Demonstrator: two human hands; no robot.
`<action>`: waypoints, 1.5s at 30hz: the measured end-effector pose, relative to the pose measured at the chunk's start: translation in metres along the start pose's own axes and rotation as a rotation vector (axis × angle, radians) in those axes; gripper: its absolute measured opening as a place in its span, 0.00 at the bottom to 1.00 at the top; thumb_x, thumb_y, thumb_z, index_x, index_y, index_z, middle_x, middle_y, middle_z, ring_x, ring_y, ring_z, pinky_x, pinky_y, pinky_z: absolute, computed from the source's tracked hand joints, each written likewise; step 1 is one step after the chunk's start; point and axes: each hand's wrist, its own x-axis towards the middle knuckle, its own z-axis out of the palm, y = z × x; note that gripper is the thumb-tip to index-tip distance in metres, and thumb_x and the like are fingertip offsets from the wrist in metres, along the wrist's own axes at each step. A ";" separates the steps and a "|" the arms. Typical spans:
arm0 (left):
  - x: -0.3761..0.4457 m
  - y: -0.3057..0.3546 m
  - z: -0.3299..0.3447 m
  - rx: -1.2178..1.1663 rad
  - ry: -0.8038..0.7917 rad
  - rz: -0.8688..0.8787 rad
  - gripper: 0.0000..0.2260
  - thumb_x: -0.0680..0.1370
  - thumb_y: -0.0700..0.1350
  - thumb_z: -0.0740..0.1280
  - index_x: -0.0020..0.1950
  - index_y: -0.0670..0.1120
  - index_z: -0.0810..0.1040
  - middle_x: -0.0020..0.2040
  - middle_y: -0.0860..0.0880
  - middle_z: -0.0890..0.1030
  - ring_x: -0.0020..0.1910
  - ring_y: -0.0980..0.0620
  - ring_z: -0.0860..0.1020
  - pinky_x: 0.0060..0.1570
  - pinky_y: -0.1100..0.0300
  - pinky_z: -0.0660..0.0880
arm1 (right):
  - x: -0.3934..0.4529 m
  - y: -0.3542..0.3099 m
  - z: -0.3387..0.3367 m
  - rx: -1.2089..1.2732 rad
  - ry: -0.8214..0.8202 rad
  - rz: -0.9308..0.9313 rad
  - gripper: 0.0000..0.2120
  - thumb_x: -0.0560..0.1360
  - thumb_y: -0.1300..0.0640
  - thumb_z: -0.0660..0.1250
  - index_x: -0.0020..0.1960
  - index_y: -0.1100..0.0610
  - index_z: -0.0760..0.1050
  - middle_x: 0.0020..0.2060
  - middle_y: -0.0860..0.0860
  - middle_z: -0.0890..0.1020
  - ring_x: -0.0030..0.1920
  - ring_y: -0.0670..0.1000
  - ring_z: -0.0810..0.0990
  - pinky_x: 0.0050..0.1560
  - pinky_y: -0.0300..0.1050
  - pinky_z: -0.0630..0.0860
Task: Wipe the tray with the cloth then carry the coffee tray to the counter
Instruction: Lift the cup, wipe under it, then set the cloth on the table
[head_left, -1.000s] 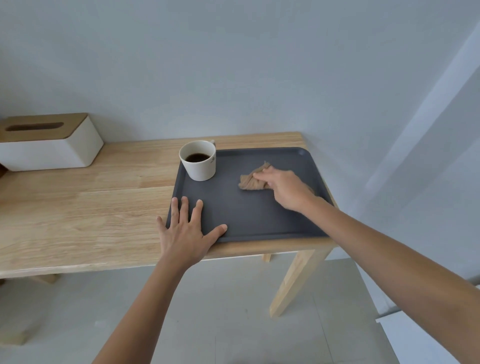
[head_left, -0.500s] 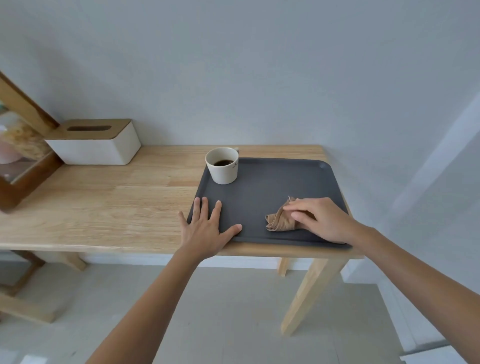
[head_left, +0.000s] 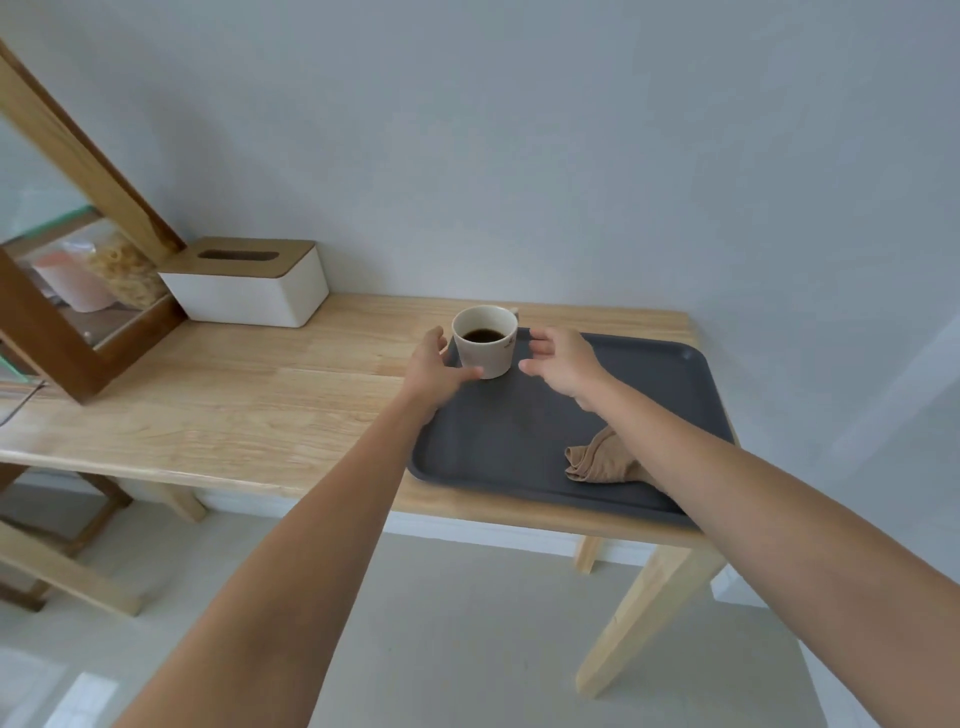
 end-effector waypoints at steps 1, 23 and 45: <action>0.001 -0.001 0.003 -0.029 -0.029 0.010 0.41 0.68 0.38 0.76 0.76 0.42 0.57 0.74 0.44 0.65 0.70 0.48 0.69 0.64 0.53 0.69 | 0.002 0.002 0.002 0.022 0.005 0.010 0.31 0.73 0.63 0.70 0.74 0.56 0.64 0.69 0.55 0.73 0.69 0.53 0.72 0.61 0.46 0.74; 0.027 -0.020 0.006 -0.134 -0.163 0.167 0.25 0.73 0.38 0.71 0.69 0.44 0.69 0.62 0.45 0.78 0.59 0.50 0.77 0.59 0.57 0.74 | 0.012 0.016 0.025 0.158 0.170 0.024 0.21 0.69 0.59 0.75 0.60 0.55 0.74 0.51 0.52 0.85 0.53 0.50 0.83 0.61 0.53 0.77; -0.003 0.002 0.069 -0.199 -0.491 0.206 0.23 0.76 0.38 0.69 0.68 0.44 0.67 0.64 0.46 0.77 0.59 0.55 0.76 0.53 0.66 0.76 | -0.060 0.048 -0.044 0.019 0.420 0.026 0.20 0.61 0.52 0.80 0.49 0.54 0.76 0.42 0.49 0.86 0.46 0.47 0.84 0.53 0.52 0.80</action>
